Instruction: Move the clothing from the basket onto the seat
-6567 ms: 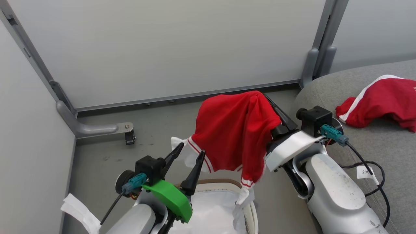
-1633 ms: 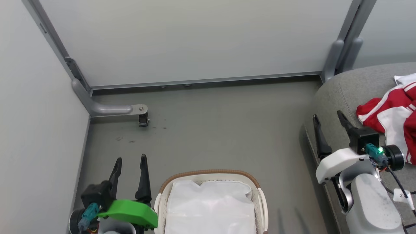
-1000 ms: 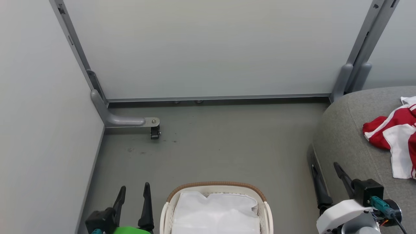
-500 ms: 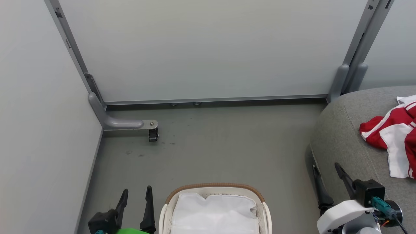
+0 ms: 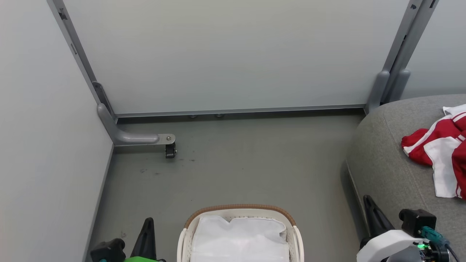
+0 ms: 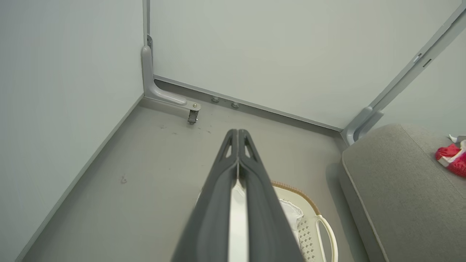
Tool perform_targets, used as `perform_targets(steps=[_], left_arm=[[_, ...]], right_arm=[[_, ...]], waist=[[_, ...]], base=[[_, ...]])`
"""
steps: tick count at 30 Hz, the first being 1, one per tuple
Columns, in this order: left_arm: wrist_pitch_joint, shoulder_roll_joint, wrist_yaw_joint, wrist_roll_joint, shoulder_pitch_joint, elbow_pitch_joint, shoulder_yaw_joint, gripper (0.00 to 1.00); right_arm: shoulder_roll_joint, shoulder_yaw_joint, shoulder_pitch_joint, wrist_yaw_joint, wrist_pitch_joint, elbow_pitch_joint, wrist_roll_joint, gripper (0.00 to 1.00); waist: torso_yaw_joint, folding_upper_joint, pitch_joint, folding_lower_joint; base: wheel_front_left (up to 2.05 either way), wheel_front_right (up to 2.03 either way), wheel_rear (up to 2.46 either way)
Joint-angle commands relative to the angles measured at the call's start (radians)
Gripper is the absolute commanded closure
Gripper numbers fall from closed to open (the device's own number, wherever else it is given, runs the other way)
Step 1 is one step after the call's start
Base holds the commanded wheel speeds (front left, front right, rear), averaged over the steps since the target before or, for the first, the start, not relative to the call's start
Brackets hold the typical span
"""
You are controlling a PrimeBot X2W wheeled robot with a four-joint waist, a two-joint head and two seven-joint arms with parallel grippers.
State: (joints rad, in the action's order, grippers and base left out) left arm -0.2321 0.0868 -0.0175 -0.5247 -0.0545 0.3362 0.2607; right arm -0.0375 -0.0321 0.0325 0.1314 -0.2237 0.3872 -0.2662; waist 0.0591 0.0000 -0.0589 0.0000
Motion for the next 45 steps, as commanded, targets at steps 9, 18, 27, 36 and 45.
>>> perform_targets(steps=[9, 18, 27, 36, 45], left_arm=[[0.047, -0.005, 0.023, -0.158, 0.039, -0.026, -0.057, 1.00], [0.089, -0.009, 0.041, -0.288, 0.058, -0.036, -0.102, 1.00], [0.124, -0.013, 0.056, -0.396, 0.074, -0.044, -0.139, 1.00], [0.155, -0.017, 0.069, -0.493, 0.088, -0.051, -0.173, 1.00], [0.187, -0.020, 0.083, -0.591, 0.103, -0.059, -0.207, 1.00]], right_arm=[[-0.007, -0.010, 0.028, 0.000, 0.042, -0.041, -0.195, 1.00], [-0.008, -0.018, 0.035, 0.000, 0.082, -0.059, -0.357, 1.00], [-0.009, -0.027, 0.041, 0.000, 0.116, -0.071, -0.490, 1.00], [-0.010, -0.035, 0.048, 0.000, 0.148, -0.082, -0.611, 1.00], [-0.011, -0.043, 0.054, -0.001, 0.180, -0.093, -0.731, 1.00]], waist=[[-0.005, 0.0000, 0.005, 0.0000], [-0.010, 0.0000, 0.010, 0.0000], [-0.014, 0.0000, 0.015, 0.0000], [-0.019, 0.0000, 0.020, 0.0000], [-0.023, 0.0000, 0.025, 0.0000]], base=[[0.00, 0.00, 0.00], [0.00, 0.00, 0.00], [0.00, 0.00, 0.00], [0.00, 0.00, 0.00], [0.00, 0.00, 0.00]])
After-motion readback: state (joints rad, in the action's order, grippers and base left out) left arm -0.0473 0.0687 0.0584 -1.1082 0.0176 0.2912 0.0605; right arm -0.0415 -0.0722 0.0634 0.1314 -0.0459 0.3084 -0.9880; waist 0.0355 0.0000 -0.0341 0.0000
